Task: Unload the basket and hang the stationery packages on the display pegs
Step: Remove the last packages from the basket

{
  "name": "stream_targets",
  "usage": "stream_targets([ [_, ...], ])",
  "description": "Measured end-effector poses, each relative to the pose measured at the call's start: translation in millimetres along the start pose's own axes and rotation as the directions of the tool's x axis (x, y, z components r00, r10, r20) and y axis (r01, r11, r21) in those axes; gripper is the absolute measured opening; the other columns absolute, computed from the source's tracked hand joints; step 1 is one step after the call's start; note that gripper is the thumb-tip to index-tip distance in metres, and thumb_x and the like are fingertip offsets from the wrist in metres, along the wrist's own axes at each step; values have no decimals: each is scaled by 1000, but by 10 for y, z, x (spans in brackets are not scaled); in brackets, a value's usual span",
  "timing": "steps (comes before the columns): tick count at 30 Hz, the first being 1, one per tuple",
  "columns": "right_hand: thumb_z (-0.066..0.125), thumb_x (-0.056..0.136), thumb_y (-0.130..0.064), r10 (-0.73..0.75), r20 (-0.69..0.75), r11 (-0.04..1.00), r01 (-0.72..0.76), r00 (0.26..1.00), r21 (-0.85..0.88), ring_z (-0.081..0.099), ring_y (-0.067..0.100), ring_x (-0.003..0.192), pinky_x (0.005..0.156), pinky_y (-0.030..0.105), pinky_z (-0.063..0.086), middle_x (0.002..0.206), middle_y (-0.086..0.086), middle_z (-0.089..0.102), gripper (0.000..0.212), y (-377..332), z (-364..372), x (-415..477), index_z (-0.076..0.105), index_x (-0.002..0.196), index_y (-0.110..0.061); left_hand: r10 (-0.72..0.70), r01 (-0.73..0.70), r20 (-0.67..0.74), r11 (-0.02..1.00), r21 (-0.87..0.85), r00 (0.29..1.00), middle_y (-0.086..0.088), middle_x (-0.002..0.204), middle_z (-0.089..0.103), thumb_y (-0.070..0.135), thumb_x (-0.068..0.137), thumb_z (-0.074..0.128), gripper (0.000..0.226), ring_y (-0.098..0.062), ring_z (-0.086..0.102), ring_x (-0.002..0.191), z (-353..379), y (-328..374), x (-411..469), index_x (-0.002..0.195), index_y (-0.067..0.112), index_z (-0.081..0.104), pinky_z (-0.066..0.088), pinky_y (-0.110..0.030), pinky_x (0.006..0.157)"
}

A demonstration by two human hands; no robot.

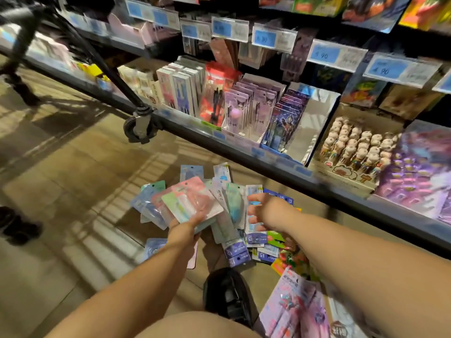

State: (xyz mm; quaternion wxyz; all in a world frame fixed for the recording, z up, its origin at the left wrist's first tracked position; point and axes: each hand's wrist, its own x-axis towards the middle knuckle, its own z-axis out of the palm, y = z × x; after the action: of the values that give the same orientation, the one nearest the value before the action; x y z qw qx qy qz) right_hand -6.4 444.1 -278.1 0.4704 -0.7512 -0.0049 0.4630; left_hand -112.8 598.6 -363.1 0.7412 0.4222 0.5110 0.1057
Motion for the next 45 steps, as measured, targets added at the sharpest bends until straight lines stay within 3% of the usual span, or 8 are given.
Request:
stream_targets([
  [8, 47, 102, -20, -158, -204, 987, 161, 966, 2, 58, 12, 65, 54, 23, 48, 82, 2, 59, 12, 102, -294, -231, 58, 96, -19, -168, 126, 27, 829, 546, 985, -20, 100, 64, 19, 91, 67, 21, -37, 61, 92, -15, 168, 267, 96, 0, 58, 52, -46, 76],
  [13, 47, 102, -21, -160, -423, 984, 180, 892, 7, 57, 10, 67, 51, 18, 45, 86, 0, 61, 12, 307, -830, -543, 58, 101, -18, 54, -281, 312, 598, 751, 949, -11, 96, 56, 18, 96, 61, 16, -22, 51, 79, 823, 366, -373, 110, 14, 54, 43, -30, 70],
  [18, 51, 99, -18, -190, -615, 954, 291, 765, 68, 54, 11, 61, 53, 22, 42, 81, 5, 61, 19, 580, -1460, -995, 58, 82, -19, 29, -655, 674, 269, 706, 738, -7, 115, 61, 32, 95, 62, 36, -22, 57, 98, 1850, 335, -1147, 125, 13, 57, 43, -27, 79],
  [24, 56, 97, -22, -294, -780, 939, 317, 553, -129, 66, 13, 78, 74, 29, 51, 88, -12, 63, 9, 965, -2318, -1718, 60, 95, -29, -63, -833, 833, 25, 552, 550, -8, 121, 62, 35, 96, 58, 33, -28, 60, 108, 2873, -93, -1998, 123, 17, 58, 44, -26, 80],
  [30, 58, 95, -18, -210, -945, 943, 307, 251, -128, 60, 20, 78, 69, 25, 42, 80, -10, 61, 14, 1590, -3067, -2400, 59, 90, -30, -91, -856, 862, 106, 507, 499, -16, 134, 56, 52, 94, 54, 58, -36, 53, 121, 3571, -1051, -2631, 137, 13, 48, 43, -37, 100],
  [35, 54, 93, -13, 14, -977, 995, 98, 211, 35, 62, 33, 85, 81, 43, 50, 93, 23, 67, 18, 2493, -3464, -2653, 65, 95, 1, -42, -869, 897, 230, 438, 441, -23, 134, 52, 58, 83, 63, 75, -42, 49, 125, 3773, -1709, -2963, 139, 13, 40, 39, -48, 104],
  [43, 66, 87, -17, 258, -959, 965, -77, 117, 250, 64, 35, 94, 73, 34, 45, 96, 20, 67, 16, 3501, -4099, -2878, 67, 95, -3, 122, -921, 923, 192, 339, 365, -18, 148, 38, 37, 90, 65, 78, -42, 39, 132, 4064, -1932, -2917, 152, 23, 20, 31, -50, 111],
  [45, 71, 85, -26, 321, -944, 943, -114, 78, 311, 59, 34, 107, 82, 36, 48, 116, 16, 61, 40, 3621, -4266, -2917, 60, 118, -7, 172, -934, 940, 259, 246, 295, -16, 145, 42, 34, 88, 65, 77, -38, 43, 131, 4158, -1951, -2857, 151, 22, 22, 34, -50, 111],
])
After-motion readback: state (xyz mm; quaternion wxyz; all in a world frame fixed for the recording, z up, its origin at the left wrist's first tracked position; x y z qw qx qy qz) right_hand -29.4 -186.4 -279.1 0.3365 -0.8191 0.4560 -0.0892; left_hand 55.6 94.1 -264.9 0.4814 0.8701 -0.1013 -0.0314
